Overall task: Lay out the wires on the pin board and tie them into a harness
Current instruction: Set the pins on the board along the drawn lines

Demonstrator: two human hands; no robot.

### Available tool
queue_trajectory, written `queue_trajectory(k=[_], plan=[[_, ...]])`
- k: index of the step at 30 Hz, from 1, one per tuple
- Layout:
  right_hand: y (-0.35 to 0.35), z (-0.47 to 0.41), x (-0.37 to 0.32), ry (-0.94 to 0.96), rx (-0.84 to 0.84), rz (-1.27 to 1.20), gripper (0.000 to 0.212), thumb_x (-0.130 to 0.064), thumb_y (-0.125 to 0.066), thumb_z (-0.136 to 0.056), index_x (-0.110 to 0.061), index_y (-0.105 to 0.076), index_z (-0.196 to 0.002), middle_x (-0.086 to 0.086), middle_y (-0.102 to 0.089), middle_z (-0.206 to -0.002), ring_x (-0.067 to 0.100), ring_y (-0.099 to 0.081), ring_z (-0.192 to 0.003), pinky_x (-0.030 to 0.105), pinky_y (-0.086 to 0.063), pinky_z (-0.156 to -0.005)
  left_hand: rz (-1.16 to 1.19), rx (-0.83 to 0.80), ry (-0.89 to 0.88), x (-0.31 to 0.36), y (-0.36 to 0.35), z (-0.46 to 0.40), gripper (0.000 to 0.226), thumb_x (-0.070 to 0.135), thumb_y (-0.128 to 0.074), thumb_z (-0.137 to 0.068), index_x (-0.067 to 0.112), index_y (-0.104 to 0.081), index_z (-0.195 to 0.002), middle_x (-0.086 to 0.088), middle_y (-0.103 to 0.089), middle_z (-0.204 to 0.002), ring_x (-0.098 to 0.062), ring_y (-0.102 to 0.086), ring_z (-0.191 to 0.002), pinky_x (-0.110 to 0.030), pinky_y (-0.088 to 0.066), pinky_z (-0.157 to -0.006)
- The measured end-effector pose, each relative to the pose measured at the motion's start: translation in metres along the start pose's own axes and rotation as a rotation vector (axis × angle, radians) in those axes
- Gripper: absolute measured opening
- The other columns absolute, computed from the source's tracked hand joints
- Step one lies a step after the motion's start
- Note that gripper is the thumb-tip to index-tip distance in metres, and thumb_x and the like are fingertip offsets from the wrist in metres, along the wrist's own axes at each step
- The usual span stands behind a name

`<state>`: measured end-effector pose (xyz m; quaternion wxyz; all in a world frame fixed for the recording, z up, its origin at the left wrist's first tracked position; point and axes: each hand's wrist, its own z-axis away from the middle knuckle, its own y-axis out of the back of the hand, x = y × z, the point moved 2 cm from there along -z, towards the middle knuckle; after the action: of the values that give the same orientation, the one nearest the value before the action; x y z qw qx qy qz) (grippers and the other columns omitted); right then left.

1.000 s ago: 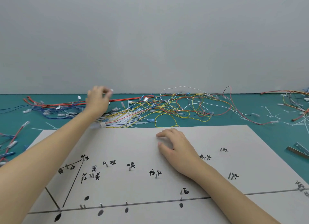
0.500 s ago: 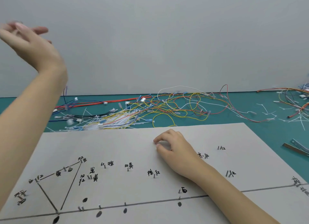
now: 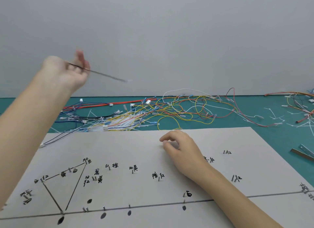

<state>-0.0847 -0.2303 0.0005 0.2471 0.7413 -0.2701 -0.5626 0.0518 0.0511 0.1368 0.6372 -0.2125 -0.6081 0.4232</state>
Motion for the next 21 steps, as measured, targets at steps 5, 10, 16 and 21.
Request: queue_trajectory(k=[5, 10, 16, 21], plan=[[0.021, -0.004, 0.000, -0.014, 0.103, -0.014, 0.014, -0.021, -0.052, -0.092, -0.027, -0.065, -0.092, -0.017, -0.060, -0.095, 0.008, -0.055, -0.096, 0.028, -0.044, -0.081, -0.667, -0.325, 0.164, -0.018, 0.013, 0.050, 0.022, 0.012, -0.035, -0.101, 0.020, -0.047, -0.084, 0.013, -0.043, -0.057, -0.002, -0.024, -0.039, -0.013, -0.016, -0.036], [0.063, -0.008, 0.020, -0.245, -0.001, 0.194, 0.022, -0.035, -0.050, -0.091, -0.022, -0.060, -0.076, -0.008, -0.063, -0.077, 0.013, -0.058, -0.071, 0.027, -0.042, -0.061, -1.683, -0.401, -0.120, -0.016, 0.097, 0.048, 0.037, 0.034, -0.035, -0.104, 0.026, -0.067, -0.087, 0.007, -0.042, -0.044, -0.009, -0.033, -0.034, -0.016, -0.029, -0.044], [0.056, 0.007, 0.029, -0.384, -0.312, 0.538, 0.030, -0.044, -0.047, -0.091, -0.019, -0.046, -0.074, 0.000, -0.059, -0.086, 0.021, -0.056, -0.080, 0.031, -0.040, -0.064, -2.311, -0.409, -0.508, -0.029, 0.196, 0.049, 0.069, 0.101, -0.019, -0.058, 0.042, -0.051, -0.074, 0.024, -0.059, -0.057, -0.003, -0.053, -0.046, -0.025, -0.046, -0.054], [0.060, 0.018, 0.023, -0.438, -0.278, 0.649, 0.022, -0.039, -0.038, -0.095, -0.020, -0.036, -0.084, 0.004, -0.052, -0.098, 0.024, -0.046, -0.089, 0.033, -0.036, -0.072, -2.271, -0.503, -0.709, -0.040, 0.206, 0.051, 0.076, 0.096, -0.005, -0.064, 0.034, -0.046, -0.077, 0.023, -0.058, -0.070, -0.003, -0.051, -0.047, -0.028, -0.045, -0.052]])
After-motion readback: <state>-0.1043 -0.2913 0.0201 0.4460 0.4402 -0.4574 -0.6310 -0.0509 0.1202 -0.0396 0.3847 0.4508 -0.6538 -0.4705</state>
